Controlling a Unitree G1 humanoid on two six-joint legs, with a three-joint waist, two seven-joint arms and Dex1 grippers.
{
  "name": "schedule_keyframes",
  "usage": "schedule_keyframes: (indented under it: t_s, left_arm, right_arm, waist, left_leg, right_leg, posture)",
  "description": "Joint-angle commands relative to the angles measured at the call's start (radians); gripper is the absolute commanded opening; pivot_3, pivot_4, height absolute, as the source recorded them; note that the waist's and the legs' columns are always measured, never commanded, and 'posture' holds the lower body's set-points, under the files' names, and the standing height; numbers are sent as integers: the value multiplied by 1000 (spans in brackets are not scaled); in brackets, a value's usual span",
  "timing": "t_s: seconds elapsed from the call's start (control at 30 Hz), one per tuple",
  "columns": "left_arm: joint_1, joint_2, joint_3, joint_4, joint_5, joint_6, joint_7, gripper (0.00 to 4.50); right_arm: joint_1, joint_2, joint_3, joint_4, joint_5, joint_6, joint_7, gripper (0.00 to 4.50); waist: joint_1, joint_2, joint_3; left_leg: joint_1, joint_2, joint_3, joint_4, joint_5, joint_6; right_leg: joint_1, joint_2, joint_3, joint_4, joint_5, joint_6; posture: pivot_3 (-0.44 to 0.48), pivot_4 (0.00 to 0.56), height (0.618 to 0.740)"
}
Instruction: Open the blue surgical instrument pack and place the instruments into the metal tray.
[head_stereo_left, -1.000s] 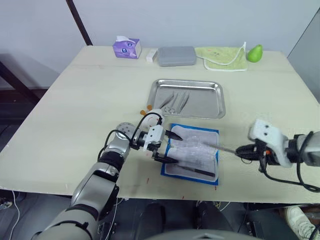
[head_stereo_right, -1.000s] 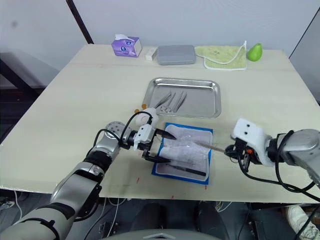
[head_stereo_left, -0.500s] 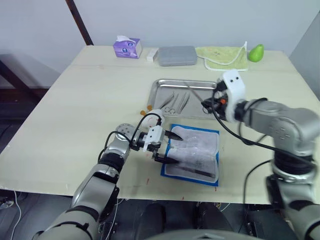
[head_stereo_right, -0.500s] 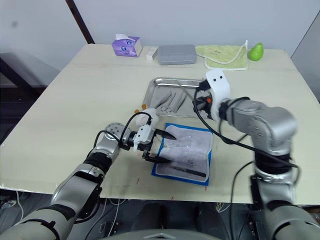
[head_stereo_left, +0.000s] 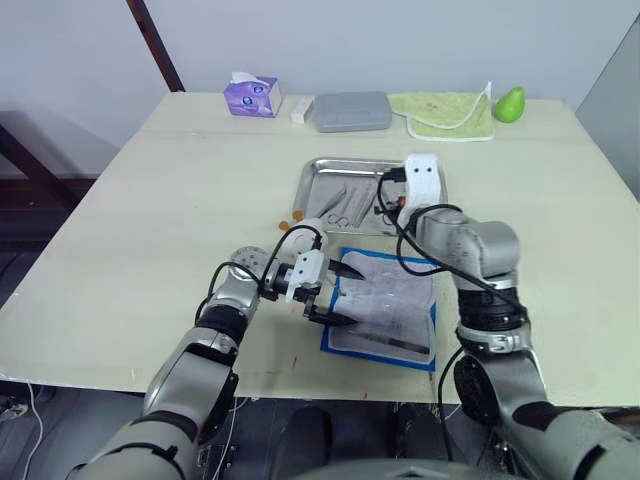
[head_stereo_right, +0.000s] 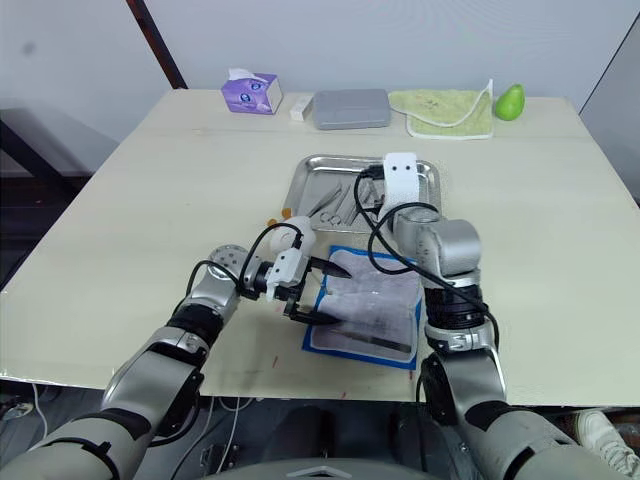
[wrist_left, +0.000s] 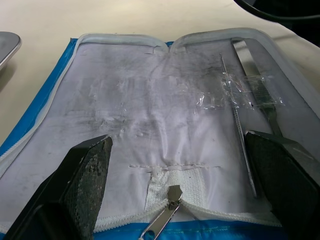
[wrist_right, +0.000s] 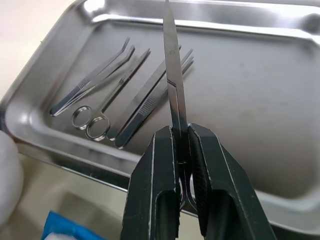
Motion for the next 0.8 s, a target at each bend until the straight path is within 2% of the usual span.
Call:
schedule_keyframes:
  t_s: [0.03,0.37,0.8]
  left_arm:
    - [53,7,-41,56,91,0,5,4500]
    - [57,12,-36,43,91,7,7,4500]
    - [83,25,-31,-15,86,40,11,4500]
  right_arm:
    - [-44,31,6,91,-44,-128,-29,52]
    - [-128,72,-29,361,-87,-330,-63,52]
    - [-152,75,-61,485,-95,-416,-84,52]
  waist:
    - [-1,0,0]
    - [-3,0,0]
    - [-15,0,0]
  left_leg:
    - [0,0,0,0,0,0]
    - [1,0,0,0,0,0]
    - [0,0,0,-1,0,0]
  right_leg:
    - [0,0,0,0,0,0]
    - [0,0,1,0,0,0]
    - [0,0,1,0,0,0]
  posture:
    - [0,150,740]
    - [0,150,740]
    - [0,150,740]
